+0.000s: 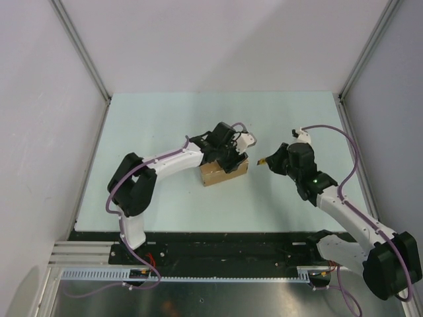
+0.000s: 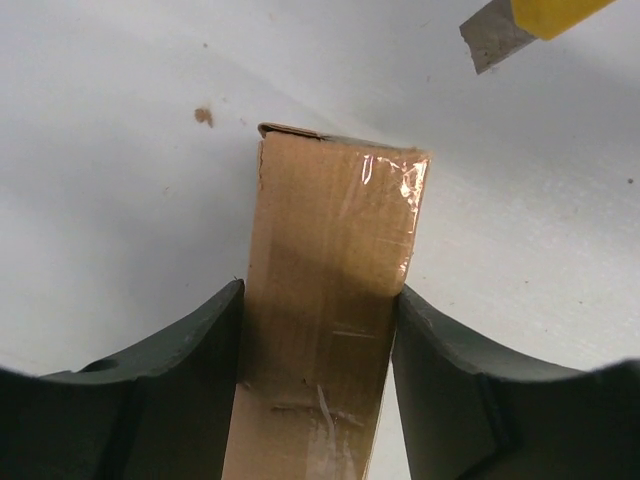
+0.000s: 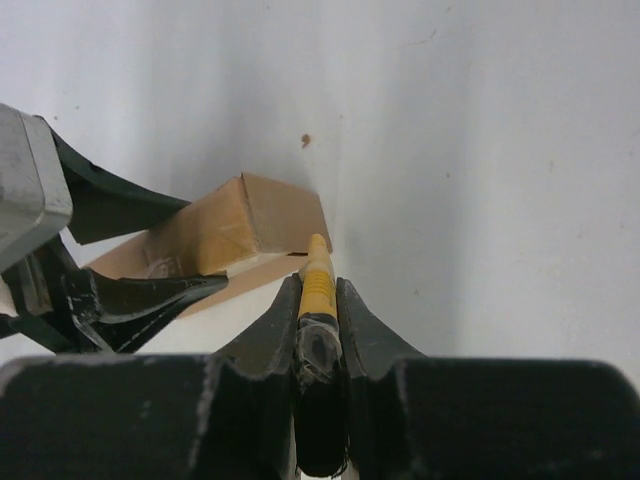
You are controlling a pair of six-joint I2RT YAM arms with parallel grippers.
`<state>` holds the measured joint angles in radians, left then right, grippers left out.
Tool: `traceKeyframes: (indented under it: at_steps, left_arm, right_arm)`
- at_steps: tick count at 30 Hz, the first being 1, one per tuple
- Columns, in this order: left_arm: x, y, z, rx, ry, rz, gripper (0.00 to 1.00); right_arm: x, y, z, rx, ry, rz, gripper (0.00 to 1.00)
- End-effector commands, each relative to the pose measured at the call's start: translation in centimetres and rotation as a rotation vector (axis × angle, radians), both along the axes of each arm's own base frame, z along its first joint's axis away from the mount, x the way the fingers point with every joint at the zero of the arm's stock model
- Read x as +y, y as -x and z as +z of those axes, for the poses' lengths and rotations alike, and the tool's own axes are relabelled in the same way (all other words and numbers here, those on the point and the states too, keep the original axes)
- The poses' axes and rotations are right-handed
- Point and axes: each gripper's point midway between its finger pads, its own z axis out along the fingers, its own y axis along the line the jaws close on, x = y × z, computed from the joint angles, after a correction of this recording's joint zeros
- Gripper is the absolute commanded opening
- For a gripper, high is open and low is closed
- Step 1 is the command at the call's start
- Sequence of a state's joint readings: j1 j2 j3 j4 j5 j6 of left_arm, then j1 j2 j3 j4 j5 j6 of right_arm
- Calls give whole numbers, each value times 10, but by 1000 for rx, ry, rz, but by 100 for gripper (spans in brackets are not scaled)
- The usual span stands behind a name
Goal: Unpack the express box
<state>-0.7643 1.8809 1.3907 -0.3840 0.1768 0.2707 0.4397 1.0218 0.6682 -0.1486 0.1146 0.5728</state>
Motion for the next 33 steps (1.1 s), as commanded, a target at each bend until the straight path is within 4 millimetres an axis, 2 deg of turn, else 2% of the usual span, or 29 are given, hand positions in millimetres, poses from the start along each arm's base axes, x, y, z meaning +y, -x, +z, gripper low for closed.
traceKeyframes:
  at_steps: [1, 2, 6, 7, 9, 11, 13, 19, 26, 33]
  left_arm:
    - [9, 2, 12, -74, -10, 33, 57]
    - [9, 3, 10, -75, -15, 34, 57]
    - [15, 11, -2, -93, -53, 20, 54]
    - [16, 11, -4, -104, -65, 5, 52]
    - [19, 15, -11, -112, -85, -21, 49]
    - [22, 13, -13, -130, -104, -32, 47]
    - [27, 13, -17, -145, -132, -55, 42]
    - [31, 13, -21, -175, -157, -90, 39]
    - [40, 19, -33, -162, -194, -105, 38]
    - [41, 22, -39, -141, -195, -104, 38]
  right_arm:
    - [15, -17, 23, -85, -93, 28, 0]
    - [17, -22, 31, -115, -120, 30, 0]
    - [22, -32, 34, -132, -165, 65, 0]
    - [29, -32, 39, -148, -191, 108, 0]
    - [29, -38, 38, -150, -214, 130, 0]
    - [35, -39, 46, -179, -244, 185, 0]
    - [37, -40, 44, -174, -248, 203, 0]
    - [46, -36, 32, -158, -234, 244, 0]
    - [39, -44, 29, -177, -211, 218, 0]
    - [34, -46, 21, -162, -179, 199, 0]
